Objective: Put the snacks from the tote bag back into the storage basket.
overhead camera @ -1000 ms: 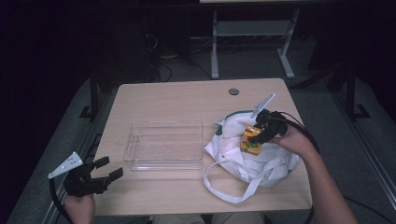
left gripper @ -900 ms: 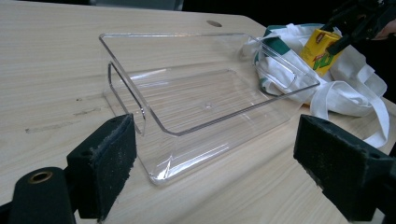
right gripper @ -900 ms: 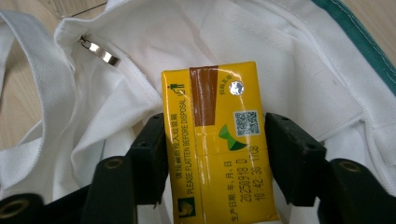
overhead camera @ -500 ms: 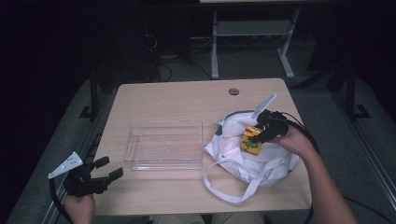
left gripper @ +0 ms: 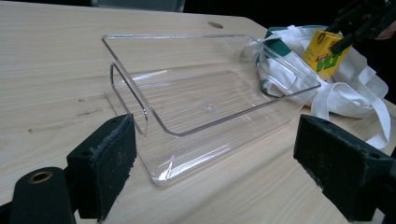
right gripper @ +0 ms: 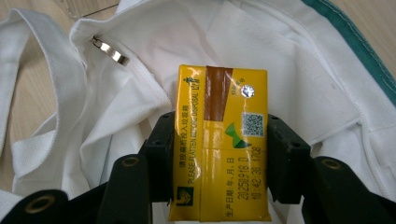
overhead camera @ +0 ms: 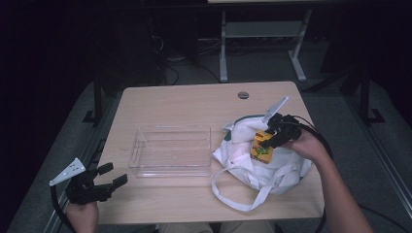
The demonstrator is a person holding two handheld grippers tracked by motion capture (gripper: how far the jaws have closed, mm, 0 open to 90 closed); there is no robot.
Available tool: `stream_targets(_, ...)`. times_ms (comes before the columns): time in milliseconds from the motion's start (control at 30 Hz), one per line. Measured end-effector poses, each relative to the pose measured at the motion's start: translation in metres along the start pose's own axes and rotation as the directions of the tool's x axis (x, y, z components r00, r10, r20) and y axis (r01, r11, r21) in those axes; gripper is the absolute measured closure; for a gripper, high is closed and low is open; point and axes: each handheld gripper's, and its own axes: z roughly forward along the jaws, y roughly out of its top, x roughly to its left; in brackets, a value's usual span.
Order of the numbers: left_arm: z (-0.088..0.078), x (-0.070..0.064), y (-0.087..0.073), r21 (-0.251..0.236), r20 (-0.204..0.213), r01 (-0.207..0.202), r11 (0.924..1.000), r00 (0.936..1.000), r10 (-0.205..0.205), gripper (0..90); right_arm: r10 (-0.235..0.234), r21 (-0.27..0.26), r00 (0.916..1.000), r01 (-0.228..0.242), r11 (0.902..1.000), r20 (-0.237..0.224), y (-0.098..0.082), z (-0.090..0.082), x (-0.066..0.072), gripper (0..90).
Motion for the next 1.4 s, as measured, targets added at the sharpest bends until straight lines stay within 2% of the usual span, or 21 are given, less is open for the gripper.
stream_targets(400,0.0,0.0,0.0,0.0,-0.001,0.001,1.0,1.0,-0.001,12.6,-0.015,-0.04,0.9999,0.014,0.9991,-0.005,0.008,-0.027,0.004,51.8)
stream_targets(500,0.0,0.0,0.0,-0.001,0.0,0.001,1.0,1.0,-0.001,12.6,-0.013,-0.032,0.9999,0.013,0.9994,-0.008,0.011,-0.033,0.007,51.9)
stream_targets(733,0.0,0.0,0.0,0.0,-0.001,-0.001,1.0,1.0,0.001,12.6,-0.041,-0.044,0.999,0.04,0.9982,-0.019,0.017,-0.044,0.011,52.1)
stream_targets(1267,0.0,0.0,0.0,0.0,-0.001,0.0,1.0,1.0,0.0,12.6,-0.087,-0.078,0.9956,0.084,0.9934,-0.036,0.041,-0.068,0.024,52.2)
stream_targets(1400,0.0,0.0,0.0,-0.002,0.0,0.001,1.0,1.0,-0.001,12.6,-0.106,-0.101,0.9934,0.101,0.9897,-0.043,0.049,-0.072,0.028,52.2)
